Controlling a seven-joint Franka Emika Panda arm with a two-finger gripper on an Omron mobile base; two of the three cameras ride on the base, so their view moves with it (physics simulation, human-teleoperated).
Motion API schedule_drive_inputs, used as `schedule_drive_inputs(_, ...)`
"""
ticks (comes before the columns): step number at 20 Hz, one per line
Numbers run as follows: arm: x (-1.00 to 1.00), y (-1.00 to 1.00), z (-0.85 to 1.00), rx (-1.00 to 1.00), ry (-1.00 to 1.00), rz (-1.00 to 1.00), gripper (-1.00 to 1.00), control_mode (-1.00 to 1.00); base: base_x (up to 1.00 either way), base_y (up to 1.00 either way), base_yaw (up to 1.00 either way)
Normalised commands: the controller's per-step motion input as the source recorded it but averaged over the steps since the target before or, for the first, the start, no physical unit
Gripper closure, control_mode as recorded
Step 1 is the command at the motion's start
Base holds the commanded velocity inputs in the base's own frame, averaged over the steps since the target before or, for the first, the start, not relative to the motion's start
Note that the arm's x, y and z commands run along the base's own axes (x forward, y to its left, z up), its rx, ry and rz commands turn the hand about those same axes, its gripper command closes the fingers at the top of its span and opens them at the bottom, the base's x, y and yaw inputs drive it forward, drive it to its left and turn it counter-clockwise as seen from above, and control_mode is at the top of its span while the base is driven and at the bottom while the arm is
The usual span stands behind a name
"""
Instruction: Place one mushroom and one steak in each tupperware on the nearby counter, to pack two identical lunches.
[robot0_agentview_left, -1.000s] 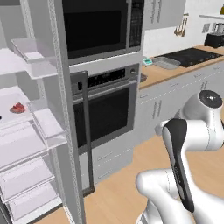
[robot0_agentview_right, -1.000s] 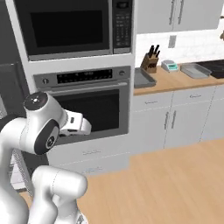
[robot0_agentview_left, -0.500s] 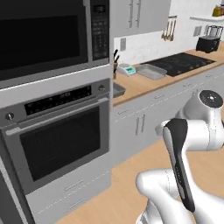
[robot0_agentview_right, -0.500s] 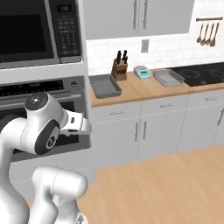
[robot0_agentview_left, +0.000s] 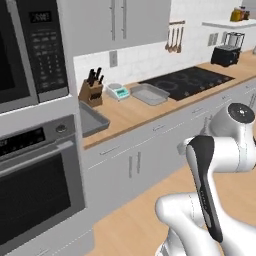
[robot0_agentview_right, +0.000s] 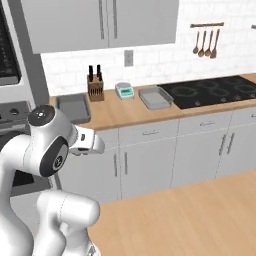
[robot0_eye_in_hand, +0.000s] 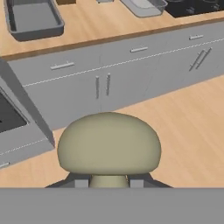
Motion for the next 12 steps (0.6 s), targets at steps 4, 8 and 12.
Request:
schedule_drive_inputs(4, 0.0, 0.0, 0.0, 0.0, 0.0, 0.0, 1.0, 1.0, 1.0, -1.0, -0.01)
schedule_drive_inputs(8, 0.0, 0.0, 0.0, 0.0, 0.0, 0.0, 1.0, 1.0, 1.0, -1.0, 0.0)
schedule_drive_inputs(12, 0.0, 0.0, 0.0, 0.0, 0.0, 0.0, 1.0, 1.0, 1.0, -0.85, 0.13)
